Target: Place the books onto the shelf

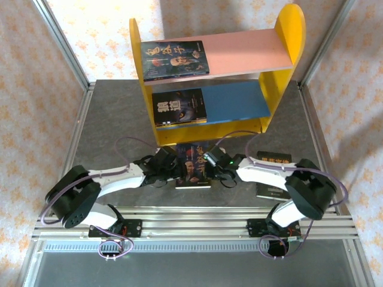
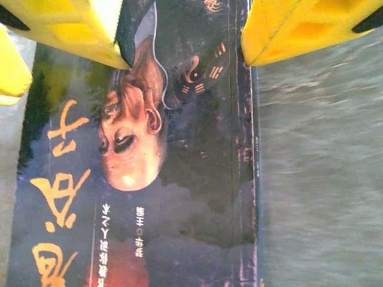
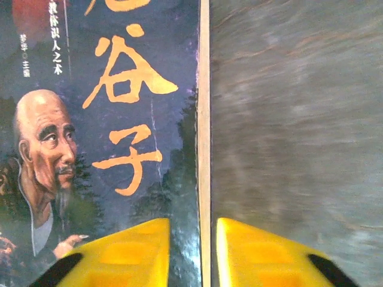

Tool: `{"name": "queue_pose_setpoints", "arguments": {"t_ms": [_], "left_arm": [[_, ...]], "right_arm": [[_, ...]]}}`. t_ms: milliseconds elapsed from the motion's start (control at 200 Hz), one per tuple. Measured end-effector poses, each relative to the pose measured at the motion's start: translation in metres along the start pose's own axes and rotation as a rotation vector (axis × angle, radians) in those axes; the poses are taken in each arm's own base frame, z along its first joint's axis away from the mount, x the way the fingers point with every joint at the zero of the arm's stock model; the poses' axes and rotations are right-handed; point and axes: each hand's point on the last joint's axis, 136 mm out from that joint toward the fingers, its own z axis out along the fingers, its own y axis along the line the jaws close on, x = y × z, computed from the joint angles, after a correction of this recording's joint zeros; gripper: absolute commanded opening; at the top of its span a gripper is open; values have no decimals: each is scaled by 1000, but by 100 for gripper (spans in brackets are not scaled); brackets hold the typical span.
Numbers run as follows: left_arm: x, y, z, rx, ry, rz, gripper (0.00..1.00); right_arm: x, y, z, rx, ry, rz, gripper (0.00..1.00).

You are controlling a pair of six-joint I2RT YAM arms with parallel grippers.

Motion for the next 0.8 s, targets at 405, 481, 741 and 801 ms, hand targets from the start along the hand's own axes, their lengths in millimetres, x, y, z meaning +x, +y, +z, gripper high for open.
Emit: {"name": "queue_pose_setpoints", "arguments": {"t_ms": [405, 481, 741, 801], "left_arm": [[-28, 1, -13, -110, -7, 48, 57], [-36, 8, -16, -135, -15, 47, 57], [-38, 23, -13, -196, 15, 80, 57], [-37, 26, -10, -204, 27, 87, 57]], "right_arm": [[-36, -21, -18, 38, -64, 13, 67], [-39, -17, -8, 48, -38, -3, 69], [-43, -1, 20, 17, 7, -22, 71], [-42, 2, 24, 6, 13, -22, 67]]}}
